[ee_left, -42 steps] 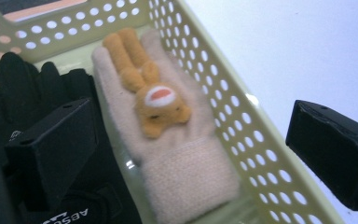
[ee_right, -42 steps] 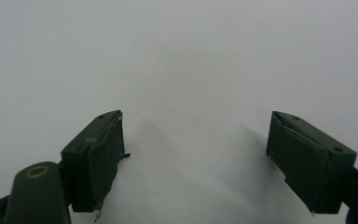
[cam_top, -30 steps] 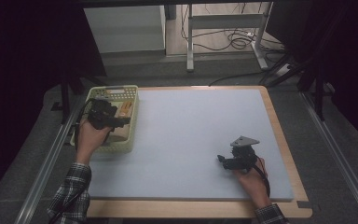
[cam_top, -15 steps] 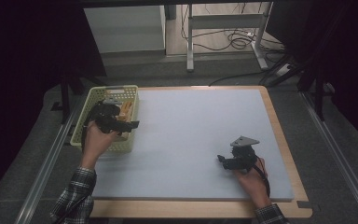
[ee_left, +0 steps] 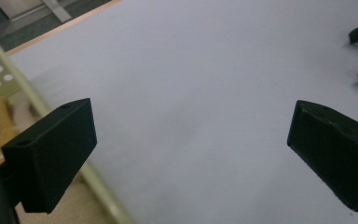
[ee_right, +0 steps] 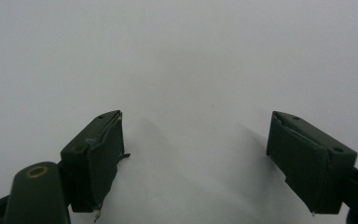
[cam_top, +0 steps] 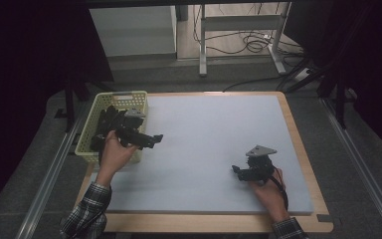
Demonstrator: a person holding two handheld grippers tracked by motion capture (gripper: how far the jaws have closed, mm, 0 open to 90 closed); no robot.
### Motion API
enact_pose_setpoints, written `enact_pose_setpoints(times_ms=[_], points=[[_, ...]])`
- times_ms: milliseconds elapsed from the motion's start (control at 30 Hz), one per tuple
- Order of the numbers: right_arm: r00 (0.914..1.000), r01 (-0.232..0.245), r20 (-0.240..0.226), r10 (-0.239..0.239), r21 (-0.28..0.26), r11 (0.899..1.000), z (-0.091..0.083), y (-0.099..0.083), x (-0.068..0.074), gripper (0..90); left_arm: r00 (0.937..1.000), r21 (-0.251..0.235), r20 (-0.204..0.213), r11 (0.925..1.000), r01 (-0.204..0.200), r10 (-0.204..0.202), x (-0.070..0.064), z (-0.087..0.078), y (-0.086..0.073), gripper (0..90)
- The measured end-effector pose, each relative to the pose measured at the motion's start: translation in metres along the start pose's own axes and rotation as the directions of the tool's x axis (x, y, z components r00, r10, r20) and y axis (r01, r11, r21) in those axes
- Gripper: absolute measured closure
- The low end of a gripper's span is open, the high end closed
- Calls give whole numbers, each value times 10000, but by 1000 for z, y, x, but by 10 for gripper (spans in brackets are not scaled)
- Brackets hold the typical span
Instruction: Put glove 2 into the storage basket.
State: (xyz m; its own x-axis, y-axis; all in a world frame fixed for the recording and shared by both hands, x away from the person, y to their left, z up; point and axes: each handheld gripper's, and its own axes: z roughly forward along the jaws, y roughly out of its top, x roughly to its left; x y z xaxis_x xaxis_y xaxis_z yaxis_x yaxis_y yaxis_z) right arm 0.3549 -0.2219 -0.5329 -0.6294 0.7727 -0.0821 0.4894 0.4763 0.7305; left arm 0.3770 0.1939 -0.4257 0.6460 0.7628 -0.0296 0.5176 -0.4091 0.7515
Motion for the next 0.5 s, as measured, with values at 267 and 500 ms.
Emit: enact_pose_setpoints(times_ms=[267,500], points=[[10000,-1,0,1,14,10000,0,0,0,187,9982,-207,432,9989,-409,417,-25,7,-1,14],[10000,3,-1,-3,6,10000,0,0,0,187,9959,-177,669,9980,-605,615,-42,19,-11,13]])
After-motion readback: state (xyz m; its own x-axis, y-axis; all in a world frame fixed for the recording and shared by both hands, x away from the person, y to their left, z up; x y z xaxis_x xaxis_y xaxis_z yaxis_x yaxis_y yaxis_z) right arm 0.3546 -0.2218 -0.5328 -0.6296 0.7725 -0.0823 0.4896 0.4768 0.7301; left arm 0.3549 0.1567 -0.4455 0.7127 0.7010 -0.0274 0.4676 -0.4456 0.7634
